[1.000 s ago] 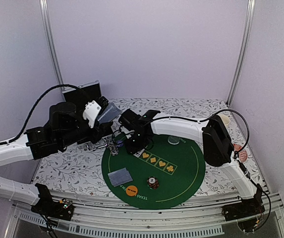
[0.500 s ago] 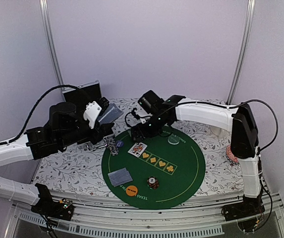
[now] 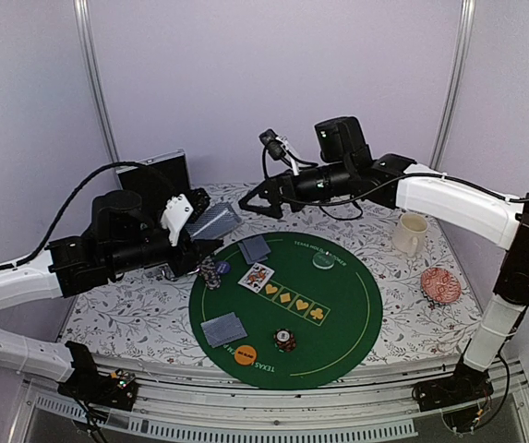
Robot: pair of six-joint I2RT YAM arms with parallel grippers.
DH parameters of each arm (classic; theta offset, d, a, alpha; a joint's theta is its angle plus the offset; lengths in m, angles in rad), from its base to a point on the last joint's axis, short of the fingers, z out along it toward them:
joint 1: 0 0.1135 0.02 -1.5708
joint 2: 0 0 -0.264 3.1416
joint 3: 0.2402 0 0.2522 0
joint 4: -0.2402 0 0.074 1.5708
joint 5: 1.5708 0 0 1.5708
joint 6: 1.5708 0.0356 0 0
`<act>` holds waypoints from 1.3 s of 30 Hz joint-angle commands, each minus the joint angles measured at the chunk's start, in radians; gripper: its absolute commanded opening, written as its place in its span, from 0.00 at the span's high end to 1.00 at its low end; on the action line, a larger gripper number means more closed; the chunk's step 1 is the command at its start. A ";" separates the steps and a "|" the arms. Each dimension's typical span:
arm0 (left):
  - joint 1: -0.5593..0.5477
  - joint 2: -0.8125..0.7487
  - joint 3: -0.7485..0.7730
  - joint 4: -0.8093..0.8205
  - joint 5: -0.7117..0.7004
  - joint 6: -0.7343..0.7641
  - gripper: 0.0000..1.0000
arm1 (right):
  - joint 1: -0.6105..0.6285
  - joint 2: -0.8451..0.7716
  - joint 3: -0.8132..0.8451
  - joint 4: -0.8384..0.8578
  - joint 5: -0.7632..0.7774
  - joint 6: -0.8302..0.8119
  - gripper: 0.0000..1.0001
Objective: Distribute texas hold em gaming equipment
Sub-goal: Pick up the poker card from the face-down deck piles.
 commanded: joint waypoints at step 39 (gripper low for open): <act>0.001 0.000 -0.008 0.017 0.065 0.016 0.50 | 0.037 0.095 0.181 -0.173 0.019 -0.055 0.82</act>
